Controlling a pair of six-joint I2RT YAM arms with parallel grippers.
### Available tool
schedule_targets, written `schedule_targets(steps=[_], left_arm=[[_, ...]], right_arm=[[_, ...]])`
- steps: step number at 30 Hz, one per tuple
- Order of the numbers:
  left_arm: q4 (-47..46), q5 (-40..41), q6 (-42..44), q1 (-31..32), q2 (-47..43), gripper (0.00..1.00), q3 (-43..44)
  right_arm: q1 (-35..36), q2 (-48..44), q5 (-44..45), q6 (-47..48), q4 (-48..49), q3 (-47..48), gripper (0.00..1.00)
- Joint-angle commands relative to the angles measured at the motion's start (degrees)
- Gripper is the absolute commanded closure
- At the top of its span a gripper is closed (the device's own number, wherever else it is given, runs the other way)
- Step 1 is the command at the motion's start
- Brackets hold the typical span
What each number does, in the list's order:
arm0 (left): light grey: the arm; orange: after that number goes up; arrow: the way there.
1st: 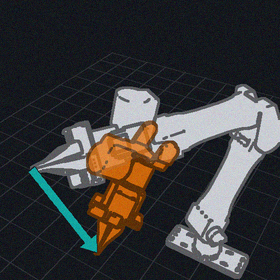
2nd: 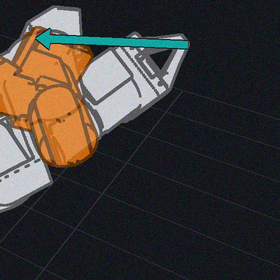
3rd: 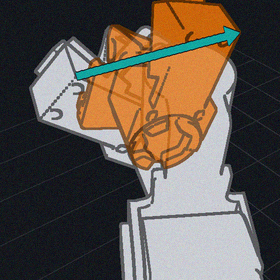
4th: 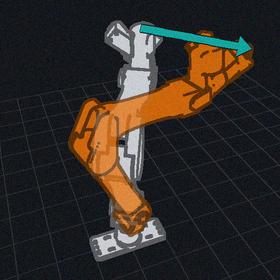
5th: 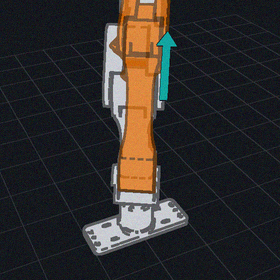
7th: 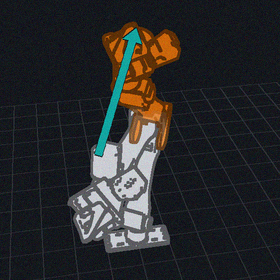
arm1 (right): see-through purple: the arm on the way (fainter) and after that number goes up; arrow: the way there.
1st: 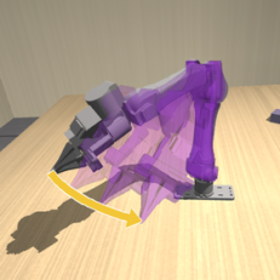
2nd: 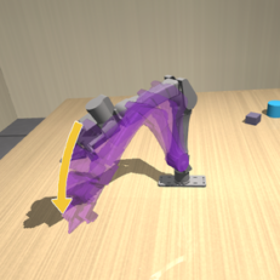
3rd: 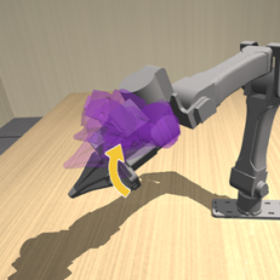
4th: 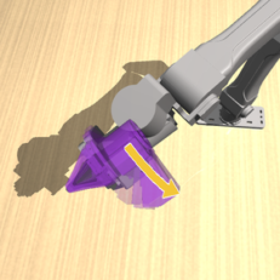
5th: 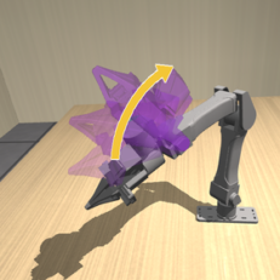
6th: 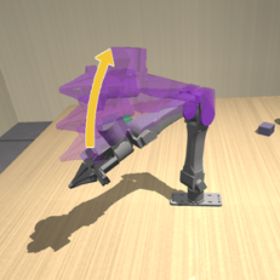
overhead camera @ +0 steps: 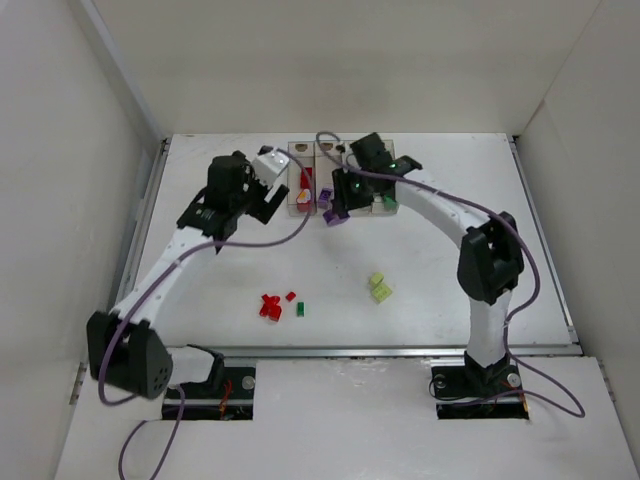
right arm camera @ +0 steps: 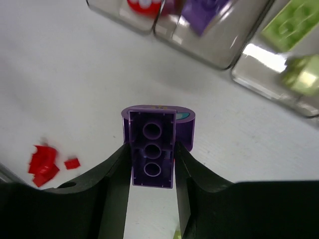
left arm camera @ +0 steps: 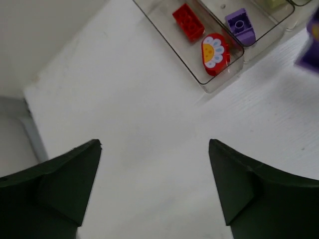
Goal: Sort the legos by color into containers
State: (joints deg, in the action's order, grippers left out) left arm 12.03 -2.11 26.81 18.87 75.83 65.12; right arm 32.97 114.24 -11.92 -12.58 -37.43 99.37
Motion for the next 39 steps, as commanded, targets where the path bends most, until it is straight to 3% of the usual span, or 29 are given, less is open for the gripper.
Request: schedule_targets(steps=[1, 2, 4, 6, 12, 23, 29, 30, 33, 34, 38, 39], left_arm=[[-13.8, -9.4, 18.2, -1.6, -12.6, 0.08, -7.0], [-16.2, -15.7, 19.4, -1.6, -14.9, 0.00, -9.1], [-20.6, -20.5, 20.2, -0.4, -18.9, 0.00, -13.1], [-20.0, -24.0, 18.0, 1.9, -18.9, 0.00, -11.7], [-18.8, -26.9, 13.1, 5.5, -16.2, 0.00, -9.3], [-18.5, -26.7, 15.3, 6.8, -10.4, 0.02, -5.4], [-14.9, -28.6, 13.6, 6.8, -9.2, 0.32, -2.4], [-14.9, -29.1, 13.1, 6.8, -9.2, 0.43, -2.4], [-13.7, -29.6, 13.1, 6.8, -9.2, 0.59, -2.4], [-13.7, -29.6, 13.1, 6.8, -9.2, 0.71, -2.4], [-11.8, -27.6, 14.4, 6.8, -9.2, 1.00, -3.1], [-11.8, -26.2, 14.4, 6.8, -9.2, 1.00, -3.9]], right_arm=[[-1.4, -8.1, -4.5, -2.4, 3.0, 9.1, 1.00], [-1.4, -8.2, -5.6, -2.4, 3.0, 9.9, 1.00], [-1.4, -8.9, -7.6, -3.1, 3.0, 10.4, 1.00], [-0.8, -10.6, -8.7, -3.8, 4.8, 10.4, 1.00], [1.0, -15.4, -16.3, -6.7, 13.0, 5.7, 1.00], [3.4, -15.9, -19.5, -6.7, 13.0, 5.7, 1.00], [4.0, -15.4, -20.9, -6.7, 13.5, 4.6, 1.00], [4.0, -15.4, -20.9, -6.7, 13.5, 4.6, 1.00], [4.0, -14.8, -20.9, -6.7, 13.0, 5.7, 1.00], [4.0, -14.8, -20.9, -6.1, 13.0, 5.7, 1.00], [4.0, -14.8, -20.9, -6.1, 13.0, 6.2, 1.00], [4.0, -14.8, -20.9, -6.1, 13.0, 6.2, 1.00]])
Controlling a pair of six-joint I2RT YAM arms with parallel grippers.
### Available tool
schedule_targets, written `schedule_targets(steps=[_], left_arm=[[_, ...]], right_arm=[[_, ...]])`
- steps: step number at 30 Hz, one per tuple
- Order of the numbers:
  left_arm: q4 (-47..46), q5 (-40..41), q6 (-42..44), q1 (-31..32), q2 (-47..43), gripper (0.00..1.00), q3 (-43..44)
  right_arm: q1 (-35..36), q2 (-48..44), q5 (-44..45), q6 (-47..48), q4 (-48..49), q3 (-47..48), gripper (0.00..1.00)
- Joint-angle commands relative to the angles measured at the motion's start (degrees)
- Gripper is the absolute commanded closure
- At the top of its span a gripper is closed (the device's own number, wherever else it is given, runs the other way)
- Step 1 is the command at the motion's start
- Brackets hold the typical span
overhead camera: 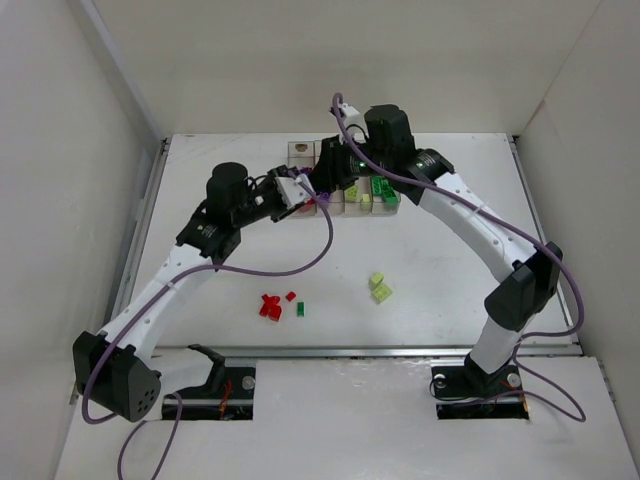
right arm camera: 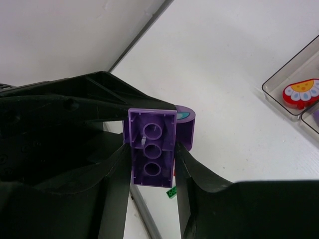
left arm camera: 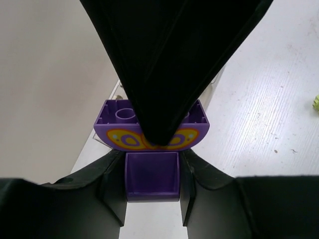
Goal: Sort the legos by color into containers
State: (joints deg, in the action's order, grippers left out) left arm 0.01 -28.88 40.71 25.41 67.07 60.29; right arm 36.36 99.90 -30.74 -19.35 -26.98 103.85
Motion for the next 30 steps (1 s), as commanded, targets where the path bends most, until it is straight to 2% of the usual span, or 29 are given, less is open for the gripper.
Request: schedule_targets(steps=[1, 8, 10, 14, 17, 19, 22, 27, 30], left_arm=[[0.3, 3.0, 0.5, 0.3, 0.3, 1.00, 1.0], [8.9, 6.9, -1.2, -6.9, 7.9, 1.00, -0.3], [10.4, 6.9, -1.9, -7.5, 8.4, 1.00, -1.5], [10.4, 8.1, -2.4, -8.2, 7.3, 1.00, -3.8], [10.4, 8.1, -4.7, -8.2, 7.3, 1.00, -3.8], [10.4, 8.1, -5.5, -8.2, 7.3, 1.00, -3.1], [10.4, 8.1, -7.1, -8.7, 7.3, 1.00, -2.4], [10.4, 7.6, -8.3, -8.7, 6.8, 1.00, -1.8], [10.4, 7.6, -8.9, -8.7, 7.3, 1.00, -0.5]], right_arm=[[0.1, -0.5, -2.1, 0.6, 2.5, 1.7, 1.00], [-7.3, -0.5, 4.2, -3.1, 4.5, 2.3, 1.00], [-7.9, -0.5, 9.0, -3.1, 5.8, 2.8, 1.00], [-8.5, 3.3, 13.3, -4.4, 10.7, 3.4, 1.00], [-8.5, 11.6, 18.5, -4.9, 10.6, 5.7, 1.00], [-8.5, 20.0, 19.4, -4.9, 7.2, 11.9, 1.00], [-9.1, 25.5, 18.2, -6.7, 7.6, 15.6, 1.00], [-9.1, 31.0, 25.6, -8.0, 8.4, 18.9, 1.00], [-9.1, 34.7, 25.6, -7.3, 5.6, 23.8, 0.63]])
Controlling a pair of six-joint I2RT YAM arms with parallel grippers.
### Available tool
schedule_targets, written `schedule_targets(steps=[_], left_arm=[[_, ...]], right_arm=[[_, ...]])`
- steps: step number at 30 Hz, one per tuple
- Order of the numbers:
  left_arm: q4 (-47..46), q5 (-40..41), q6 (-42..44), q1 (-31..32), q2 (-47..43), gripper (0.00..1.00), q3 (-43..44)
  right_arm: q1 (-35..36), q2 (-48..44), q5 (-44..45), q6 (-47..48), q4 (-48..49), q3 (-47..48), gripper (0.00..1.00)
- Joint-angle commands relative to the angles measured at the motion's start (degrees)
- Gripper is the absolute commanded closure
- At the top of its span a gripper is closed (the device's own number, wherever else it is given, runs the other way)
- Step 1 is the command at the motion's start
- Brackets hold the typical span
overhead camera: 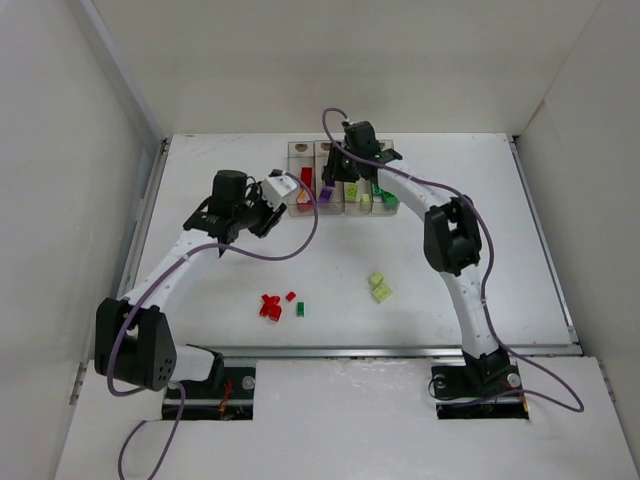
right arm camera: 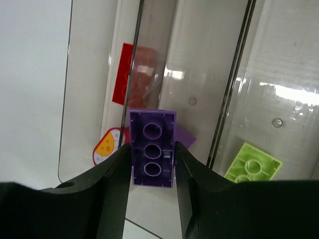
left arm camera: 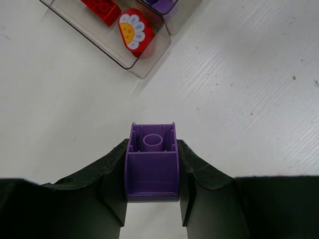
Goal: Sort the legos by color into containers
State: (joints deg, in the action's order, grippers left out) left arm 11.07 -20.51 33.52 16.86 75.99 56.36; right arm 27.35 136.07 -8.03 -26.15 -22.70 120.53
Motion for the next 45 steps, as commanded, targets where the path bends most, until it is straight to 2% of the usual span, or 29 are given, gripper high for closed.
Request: schedule_targets(steps=[1, 2, 5, 11, 16, 17, 20, 25, 28, 31, 32, 34, 35, 36, 42, 45], left_arm=[[-0.7, -0.8, -1.7, -0.2, -1.1, 1.00, 3.4], [-0.7, -1.3, -2.2, -0.2, -1.1, 1.00, 3.9], [-2.0, -1.3, -2.9, -0.2, 0.9, 1.00, 5.2], [-5.1, 0.5, -6.0, 1.9, 7.6, 1.00, 13.8], [-6.1, 1.1, -10.3, 4.5, 21.9, 1.00, 26.5], [-7.1, 2.5, -10.8, 5.1, 24.1, 1.00, 30.7], [-10.4, 6.1, -11.5, 7.3, 32.7, 1.00, 36.0], [-17.0, 11.9, -12.2, 9.2, 42.0, 1.00, 43.7], [-17.8, 14.1, -12.7, 9.2, 45.7, 0.99, 46.8], [-17.8, 14.1, -12.2, 9.2, 47.1, 0.86, 48.0], [-17.2, 14.1, -12.2, 9.2, 47.1, 0.64, 48.0], [-16.4, 14.1, -12.2, 9.8, 47.1, 0.39, 48.0], [-15.9, 14.8, -12.7, 9.8, 47.1, 0.30, 48.7], [-15.0, 14.8, -13.7, 9.8, 47.1, 0.00, 48.7], [-11.4, 20.6, -15.7, 10.3, 40.7, 0.00, 49.7], [-10.1, 23.9, -16.2, 10.3, 34.2, 0.00, 46.2]], right_arm=[[-0.1, -1.4, 1.4, 0.3, 1.3, 7.6, 0.52], [-0.1, -0.9, 1.4, 0.8, 1.3, 7.6, 0.29], [-0.1, -2.0, 1.2, 0.8, 1.3, 6.9, 0.01], [-1.3, -10.3, 2.8, 0.8, 3.6, 3.1, 0.01], [-2.5, -21.3, 4.9, 3.6, 5.8, -7.3, 0.01], [-3.1, -22.7, 5.0, 4.3, 5.8, -9.1, 0.01], [-3.7, -27.2, 8.3, 6.2, 5.1, -15.2, 0.01], [-6.4, -30.0, 9.4, 6.8, 2.8, -20.8, 0.01], [-7.0, -31.3, 9.4, 7.3, 2.1, -22.2, 0.01], [-7.1, -32.4, 9.9, 8.0, 2.1, -23.6, 0.01], [-7.1, -32.4, 9.9, 8.7, 2.1, -23.6, 0.01], [-7.6, -32.4, 9.9, 9.2, 1.5, -23.6, 0.01], [-7.6, -32.9, 9.9, 9.7, 1.5, -23.6, 0.01], [-7.6, -32.9, 9.9, 9.7, 0.8, -23.6, 0.01], [-7.6, -37.4, 11.1, 12.6, -3.9, -25.2, 0.01], [-7.6, -40.8, 11.9, 12.6, -9.8, -28.5, 0.01]])
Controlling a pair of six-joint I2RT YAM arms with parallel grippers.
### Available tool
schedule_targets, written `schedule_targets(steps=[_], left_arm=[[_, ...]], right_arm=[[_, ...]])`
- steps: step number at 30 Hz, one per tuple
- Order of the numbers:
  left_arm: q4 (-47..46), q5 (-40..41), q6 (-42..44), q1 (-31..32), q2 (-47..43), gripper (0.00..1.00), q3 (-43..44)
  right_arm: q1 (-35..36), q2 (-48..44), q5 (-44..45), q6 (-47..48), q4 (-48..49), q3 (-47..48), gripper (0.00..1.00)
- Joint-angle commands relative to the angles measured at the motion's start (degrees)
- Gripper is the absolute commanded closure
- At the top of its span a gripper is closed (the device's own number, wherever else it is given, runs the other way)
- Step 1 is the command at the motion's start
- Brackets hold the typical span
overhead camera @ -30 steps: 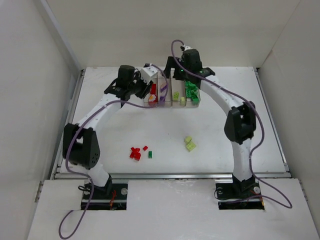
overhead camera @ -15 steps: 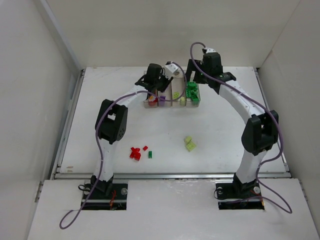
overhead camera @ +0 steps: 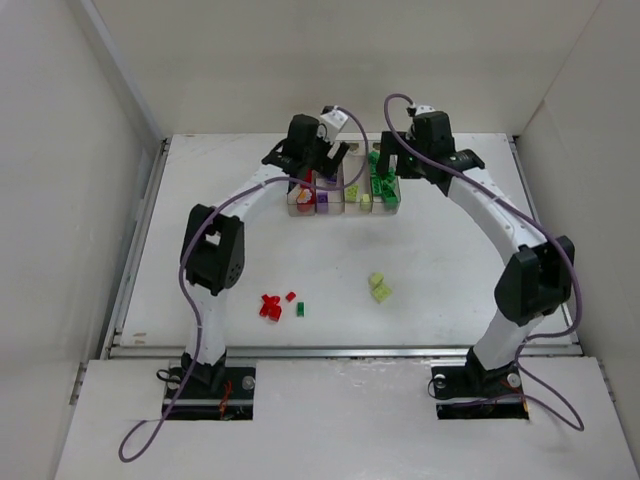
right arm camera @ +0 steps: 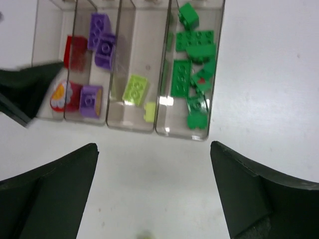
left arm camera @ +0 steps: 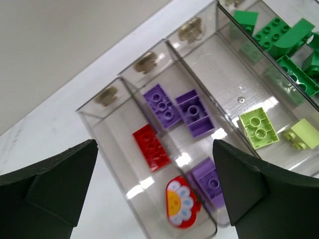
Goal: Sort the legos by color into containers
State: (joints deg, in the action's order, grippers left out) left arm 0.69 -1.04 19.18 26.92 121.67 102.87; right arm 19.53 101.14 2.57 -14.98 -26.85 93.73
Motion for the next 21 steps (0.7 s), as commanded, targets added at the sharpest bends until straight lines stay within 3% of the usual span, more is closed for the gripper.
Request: schedule_targets(steps=[1, 7, 12, 21], left_arm=[[0.3, 5.4, -1.9, 0.2, -13.4, 0.00, -1.7], [1.4, 13.9, -7.1, 0.2, -27.7, 0.00, -14.6], [2.2, 10.3, -11.5, 0.8, -36.2, 0.00, -22.9], [3.4, 8.4, -13.6, 1.8, -41.9, 0.00, -31.7]], right_arm=[[0.9, -6.7, 0.8, 1.4, -7.2, -2.8, 0.01], [8.1, -11.6, 4.6, -1.7, -16.6, -13.2, 0.01], [16.0, -10.4, 1.9, -2.7, -16.6, -19.9, 0.01], [18.9, -3.9, 0.3, -0.8, -12.3, -26.0, 0.06]])
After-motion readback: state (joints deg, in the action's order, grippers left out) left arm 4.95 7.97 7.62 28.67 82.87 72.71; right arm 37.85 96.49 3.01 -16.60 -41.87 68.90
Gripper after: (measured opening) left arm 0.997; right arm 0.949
